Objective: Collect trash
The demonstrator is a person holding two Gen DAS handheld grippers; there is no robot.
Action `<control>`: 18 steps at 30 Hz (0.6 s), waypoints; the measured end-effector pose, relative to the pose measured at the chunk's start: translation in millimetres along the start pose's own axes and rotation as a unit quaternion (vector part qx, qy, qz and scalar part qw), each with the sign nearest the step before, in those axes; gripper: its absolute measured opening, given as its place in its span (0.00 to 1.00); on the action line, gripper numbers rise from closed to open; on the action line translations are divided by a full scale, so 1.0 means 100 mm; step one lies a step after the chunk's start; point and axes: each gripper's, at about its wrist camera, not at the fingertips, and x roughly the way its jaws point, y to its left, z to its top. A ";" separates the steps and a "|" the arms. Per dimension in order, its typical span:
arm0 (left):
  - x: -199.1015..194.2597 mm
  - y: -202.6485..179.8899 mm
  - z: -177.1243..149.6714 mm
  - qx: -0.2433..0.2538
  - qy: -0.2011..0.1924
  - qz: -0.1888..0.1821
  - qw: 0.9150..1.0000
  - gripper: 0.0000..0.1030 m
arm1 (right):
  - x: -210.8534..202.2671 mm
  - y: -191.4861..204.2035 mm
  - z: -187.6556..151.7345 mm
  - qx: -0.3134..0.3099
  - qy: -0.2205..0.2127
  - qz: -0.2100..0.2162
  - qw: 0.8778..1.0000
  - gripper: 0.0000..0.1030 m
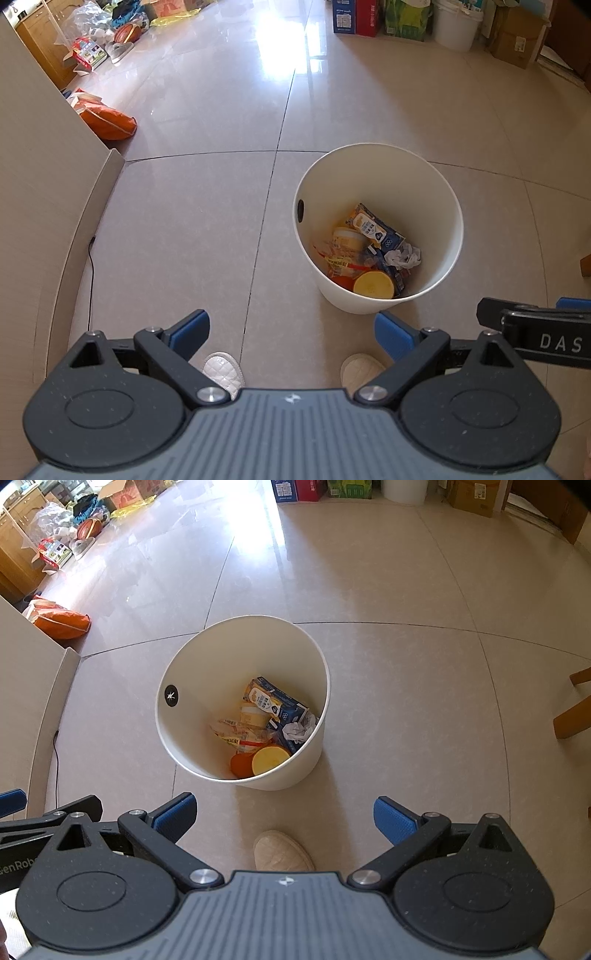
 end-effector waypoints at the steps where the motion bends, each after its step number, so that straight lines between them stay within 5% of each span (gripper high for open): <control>1: 0.00 0.00 0.00 0.000 0.000 0.001 1.000 0.93 | 0.00 0.00 0.00 0.001 0.000 0.001 1.000 1.00; 18: -0.01 -0.02 0.00 0.000 0.001 0.001 1.000 0.93 | -0.02 0.00 0.01 0.008 0.000 0.006 1.000 1.00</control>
